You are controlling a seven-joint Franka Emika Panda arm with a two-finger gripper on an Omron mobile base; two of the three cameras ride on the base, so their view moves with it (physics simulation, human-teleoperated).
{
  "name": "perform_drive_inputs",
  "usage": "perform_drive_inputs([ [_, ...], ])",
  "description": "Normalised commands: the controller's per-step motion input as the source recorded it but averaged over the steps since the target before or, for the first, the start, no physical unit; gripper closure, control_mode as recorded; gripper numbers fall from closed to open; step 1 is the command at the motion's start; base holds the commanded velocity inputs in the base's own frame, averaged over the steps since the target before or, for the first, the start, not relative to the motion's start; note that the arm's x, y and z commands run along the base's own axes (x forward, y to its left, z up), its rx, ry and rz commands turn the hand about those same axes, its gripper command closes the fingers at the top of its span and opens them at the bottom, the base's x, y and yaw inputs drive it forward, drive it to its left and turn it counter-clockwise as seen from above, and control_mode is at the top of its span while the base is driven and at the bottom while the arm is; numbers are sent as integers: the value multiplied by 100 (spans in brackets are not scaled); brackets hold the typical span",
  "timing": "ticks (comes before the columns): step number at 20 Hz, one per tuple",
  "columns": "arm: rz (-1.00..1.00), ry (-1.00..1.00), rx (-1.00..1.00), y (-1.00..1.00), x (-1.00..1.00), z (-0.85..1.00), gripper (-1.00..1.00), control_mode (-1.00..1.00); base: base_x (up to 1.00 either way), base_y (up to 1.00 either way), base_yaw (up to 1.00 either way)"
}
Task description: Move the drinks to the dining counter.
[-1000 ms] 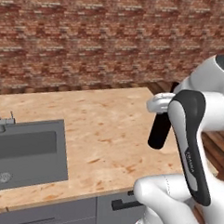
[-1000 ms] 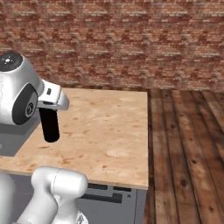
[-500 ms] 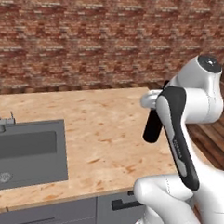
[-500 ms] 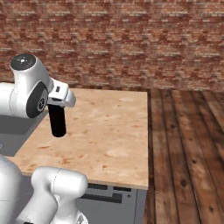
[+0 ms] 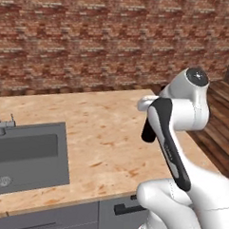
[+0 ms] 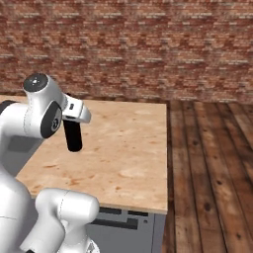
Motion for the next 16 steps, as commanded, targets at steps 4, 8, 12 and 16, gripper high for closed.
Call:
perform_drive_inputs([
  [4,-6,0,0,0,42,-20,100,-100,0,0,0],
  [8,-4,8,0,0,36,-12,100,-100,0,0,0],
  [12,-2,9,0,0,29,-9,100,-100,0,0,0],
  [16,-1,5,0,0,24,-11,100,-100,0,0,0],
])
